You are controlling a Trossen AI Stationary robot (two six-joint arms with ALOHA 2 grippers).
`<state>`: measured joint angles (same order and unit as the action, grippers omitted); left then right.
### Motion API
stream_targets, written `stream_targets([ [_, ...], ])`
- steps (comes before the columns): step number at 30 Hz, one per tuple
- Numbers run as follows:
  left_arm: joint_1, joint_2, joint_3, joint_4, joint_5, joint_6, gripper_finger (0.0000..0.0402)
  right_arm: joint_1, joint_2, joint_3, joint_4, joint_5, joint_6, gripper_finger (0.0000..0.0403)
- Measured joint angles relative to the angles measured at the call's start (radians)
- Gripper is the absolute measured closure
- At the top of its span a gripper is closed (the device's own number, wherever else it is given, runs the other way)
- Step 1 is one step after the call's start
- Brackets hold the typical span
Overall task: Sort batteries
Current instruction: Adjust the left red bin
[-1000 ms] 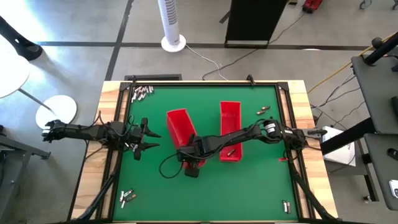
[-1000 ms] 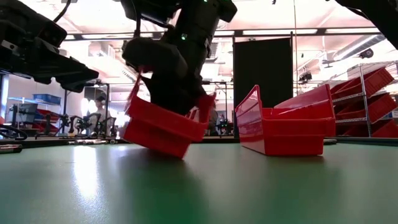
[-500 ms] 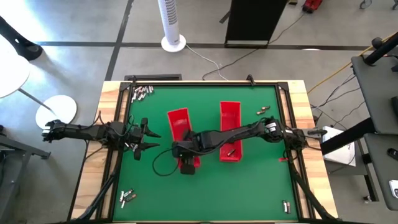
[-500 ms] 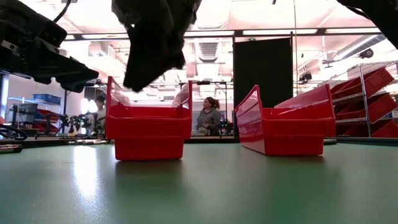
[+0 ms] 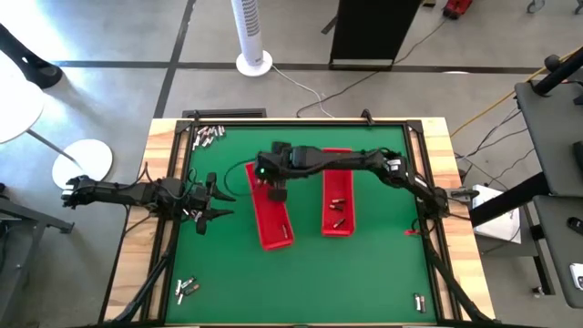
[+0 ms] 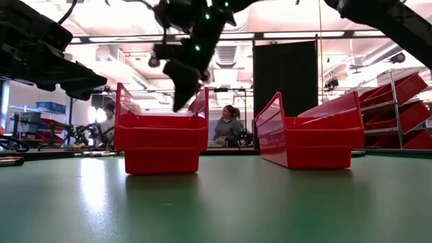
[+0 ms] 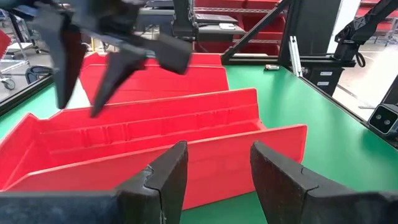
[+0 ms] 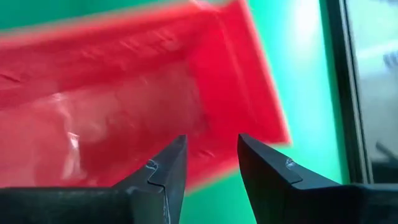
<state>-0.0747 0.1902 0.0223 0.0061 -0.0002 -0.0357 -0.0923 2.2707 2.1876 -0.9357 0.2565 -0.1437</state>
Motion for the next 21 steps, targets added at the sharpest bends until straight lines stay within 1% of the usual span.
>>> stream_targets([
  [6, 0.000, 0.000, 0.000, 0.000, 0.000, 0.000, 0.0247, -0.019, 0.000, 0.000, -0.084, -0.002, 0.089, 0.0280],
  [10, 0.000, 0.000, 0.000, 0.000, 0.000, 0.000, 0.0247, -0.019, 0.000, 0.000, -0.103, -0.002, 0.102, 0.0285],
  [13, 0.000, 0.000, 0.000, 0.000, 0.000, 0.000, 0.0247, -0.022, 0.000, 0.009, -0.113, 0.001, 0.146, 0.0289],
  [21, 0.000, 0.000, 0.000, 0.000, 0.000, 0.000, 0.0247, -0.028, -0.001, 0.048, -0.122, -0.003, 0.381, 0.0292],
])
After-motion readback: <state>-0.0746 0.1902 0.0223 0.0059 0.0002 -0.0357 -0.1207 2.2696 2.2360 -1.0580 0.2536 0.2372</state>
